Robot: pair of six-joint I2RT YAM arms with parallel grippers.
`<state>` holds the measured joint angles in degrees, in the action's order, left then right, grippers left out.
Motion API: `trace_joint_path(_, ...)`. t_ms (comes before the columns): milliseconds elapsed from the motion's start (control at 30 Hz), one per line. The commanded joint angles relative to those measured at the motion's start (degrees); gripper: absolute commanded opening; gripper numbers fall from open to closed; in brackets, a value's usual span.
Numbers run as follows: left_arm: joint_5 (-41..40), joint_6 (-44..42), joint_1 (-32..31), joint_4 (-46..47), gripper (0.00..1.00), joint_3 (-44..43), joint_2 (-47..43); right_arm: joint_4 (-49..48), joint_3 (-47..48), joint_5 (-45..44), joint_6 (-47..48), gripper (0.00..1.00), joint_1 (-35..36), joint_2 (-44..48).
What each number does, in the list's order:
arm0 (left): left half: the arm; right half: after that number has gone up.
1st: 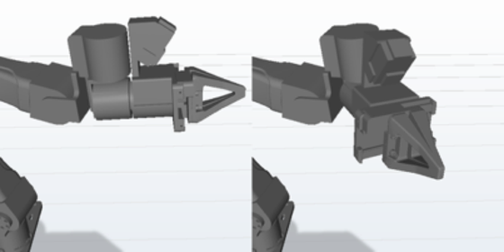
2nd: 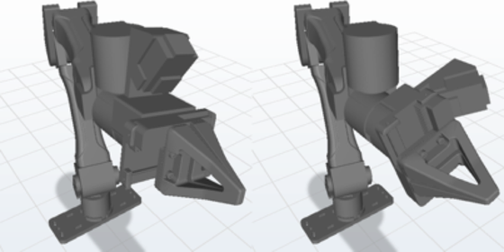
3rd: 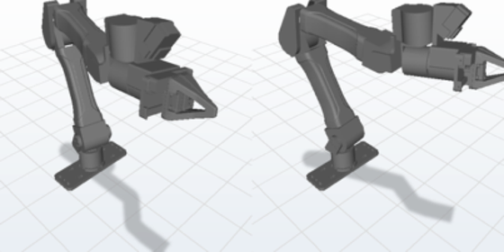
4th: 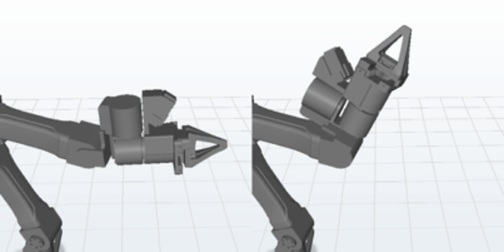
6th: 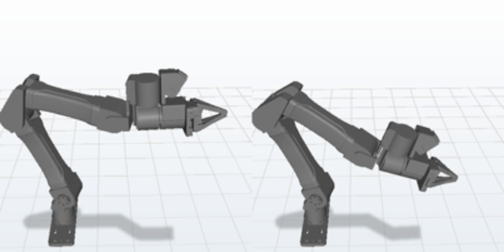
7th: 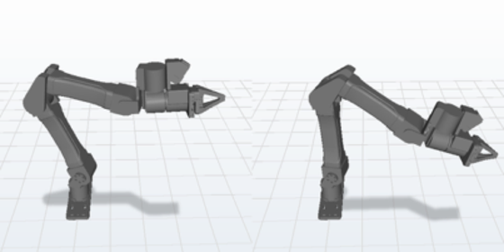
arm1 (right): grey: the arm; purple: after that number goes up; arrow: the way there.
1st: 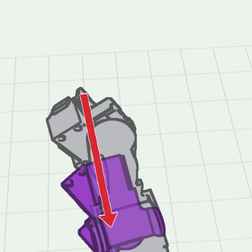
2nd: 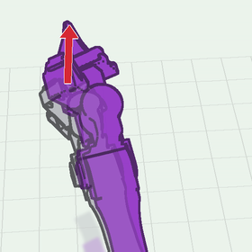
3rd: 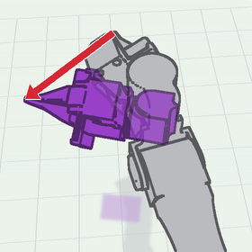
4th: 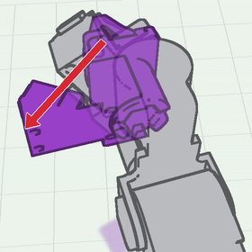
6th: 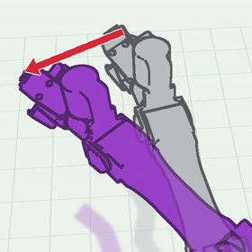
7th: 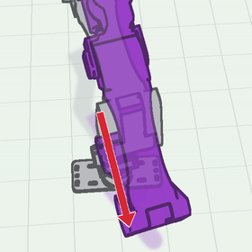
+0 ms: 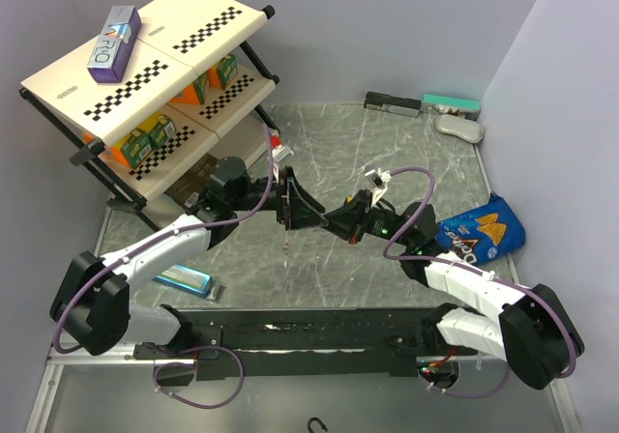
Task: Unlock with the key
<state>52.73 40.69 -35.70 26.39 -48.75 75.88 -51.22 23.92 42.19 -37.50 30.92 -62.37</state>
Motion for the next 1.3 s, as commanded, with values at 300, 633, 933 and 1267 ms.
trace_joint_path(300,-19.7,-4.3,1.4,-11.1,0.78,-0.9,-5.6,3.0,0.2,-3.5,3.9,0.00,0.2,2.0)
trace_joint_path(633,-26.3,-2.8,0.9,-22.6,0.69,-5.8,-1.1,30.6,8.9,-30.4,23.9,0.00,11.1,6.3)
trace_joint_path(933,-31.8,-4.7,-0.2,-30.4,0.67,-8.7,1.6,35.2,15.8,-52.5,32.0,0.00,20.2,0.2)
trace_joint_path(1267,-33.4,-6.0,-1.0,-33.1,0.46,-10.0,3.5,35.8,20.6,-71.3,41.7,0.00,28.4,-7.6)
